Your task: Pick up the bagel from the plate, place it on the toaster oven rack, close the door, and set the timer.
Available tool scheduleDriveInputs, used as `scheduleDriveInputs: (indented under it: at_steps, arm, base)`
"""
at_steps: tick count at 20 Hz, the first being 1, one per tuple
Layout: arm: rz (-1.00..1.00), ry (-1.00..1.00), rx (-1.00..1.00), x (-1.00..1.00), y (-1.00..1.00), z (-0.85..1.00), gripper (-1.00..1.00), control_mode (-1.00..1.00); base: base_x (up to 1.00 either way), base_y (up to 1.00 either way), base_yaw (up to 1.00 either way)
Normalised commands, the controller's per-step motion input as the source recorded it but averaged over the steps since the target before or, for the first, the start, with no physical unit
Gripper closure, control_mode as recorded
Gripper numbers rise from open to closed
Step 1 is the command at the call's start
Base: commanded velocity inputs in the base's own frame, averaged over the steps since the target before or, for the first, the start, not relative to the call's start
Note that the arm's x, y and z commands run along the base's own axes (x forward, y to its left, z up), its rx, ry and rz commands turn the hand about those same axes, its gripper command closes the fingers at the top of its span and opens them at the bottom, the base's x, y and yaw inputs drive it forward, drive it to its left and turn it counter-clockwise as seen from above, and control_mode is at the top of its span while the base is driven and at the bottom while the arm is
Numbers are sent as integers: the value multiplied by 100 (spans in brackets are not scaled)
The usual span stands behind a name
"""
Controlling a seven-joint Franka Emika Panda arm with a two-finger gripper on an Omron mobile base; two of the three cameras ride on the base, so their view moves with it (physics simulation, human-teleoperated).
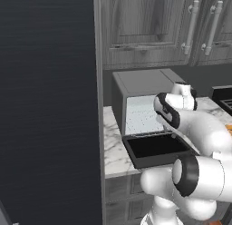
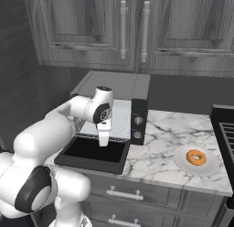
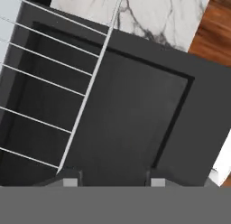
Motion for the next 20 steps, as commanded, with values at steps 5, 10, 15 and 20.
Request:
scheduleDriveInputs:
  at_steps: [5, 10, 15, 20]
  arm:
    - [3, -22, 0, -34, -55, 99, -100, -100]
    - [15, -13, 0, -22, -79, 75, -100, -100]
    - [21, -2, 0, -9, -99, 20, -100, -100]
    - [10, 0, -1, 2, -85, 0, -100, -100]
  base:
    - [0, 0, 0]
    - [0, 0, 0]
    - [0, 0, 0]
    - [0, 0, 0]
